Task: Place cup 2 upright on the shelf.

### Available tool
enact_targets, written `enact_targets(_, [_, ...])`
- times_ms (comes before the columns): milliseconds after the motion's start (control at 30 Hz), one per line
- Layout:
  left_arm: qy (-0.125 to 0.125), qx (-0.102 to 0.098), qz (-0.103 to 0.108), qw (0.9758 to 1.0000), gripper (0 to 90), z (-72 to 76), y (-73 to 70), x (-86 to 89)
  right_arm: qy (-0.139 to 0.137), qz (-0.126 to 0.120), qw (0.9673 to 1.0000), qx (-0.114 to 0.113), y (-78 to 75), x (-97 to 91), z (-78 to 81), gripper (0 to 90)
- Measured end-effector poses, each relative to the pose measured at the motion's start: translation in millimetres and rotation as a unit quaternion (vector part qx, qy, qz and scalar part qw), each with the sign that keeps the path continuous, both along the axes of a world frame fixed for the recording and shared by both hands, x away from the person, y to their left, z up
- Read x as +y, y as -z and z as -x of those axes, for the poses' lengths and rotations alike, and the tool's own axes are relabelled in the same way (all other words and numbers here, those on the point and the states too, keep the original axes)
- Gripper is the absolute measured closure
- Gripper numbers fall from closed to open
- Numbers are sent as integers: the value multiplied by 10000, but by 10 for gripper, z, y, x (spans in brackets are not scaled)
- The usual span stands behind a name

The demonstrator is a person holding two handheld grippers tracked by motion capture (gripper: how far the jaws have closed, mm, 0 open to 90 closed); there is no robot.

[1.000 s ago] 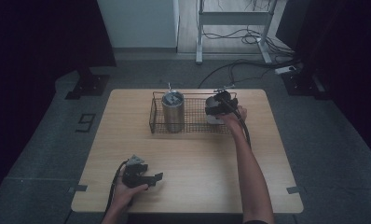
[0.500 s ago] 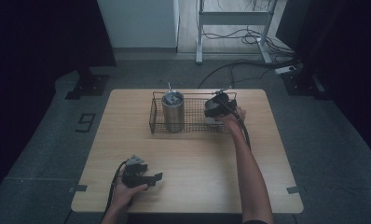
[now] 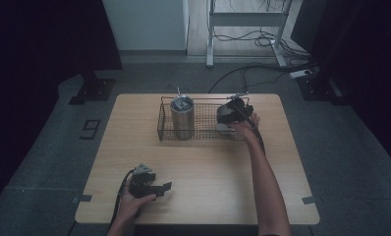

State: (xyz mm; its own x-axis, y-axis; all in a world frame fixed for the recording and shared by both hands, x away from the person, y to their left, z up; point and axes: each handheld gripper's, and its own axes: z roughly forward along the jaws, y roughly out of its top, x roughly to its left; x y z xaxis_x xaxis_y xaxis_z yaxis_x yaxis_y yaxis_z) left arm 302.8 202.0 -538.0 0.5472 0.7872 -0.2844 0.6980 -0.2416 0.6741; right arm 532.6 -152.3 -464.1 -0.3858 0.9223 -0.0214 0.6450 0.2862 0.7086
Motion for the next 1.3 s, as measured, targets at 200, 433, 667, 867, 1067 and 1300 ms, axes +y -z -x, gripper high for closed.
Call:
enact_targets(200, [-4,-2,-10,10000,152,0,0,0,2,-166,9997,-157,-42,-44,43,0])
enact_targets(433, [-18,1,-13,10000,152,-3,9,-1,-53,-308,9983,-492,-184,-87,156,0])
enact_targets(667, [-39,-39,-48,10000,152,7,2,8,-140,-451,9963,-717,-295,-192,430,3])
enact_targets(867, [-92,-42,-62,9999,152,6,4,27,-273,-612,9947,-779,-280,-342,711,11])
enact_targets(1067, [-87,-19,-95,9999,152,6,13,19,-381,-748,9927,-862,-232,-496,1024,25])
enact_targets(1300, [-85,-12,-116,9999,152,6,25,11,-414,-928,9903,-953,-150,-646,1335,37])
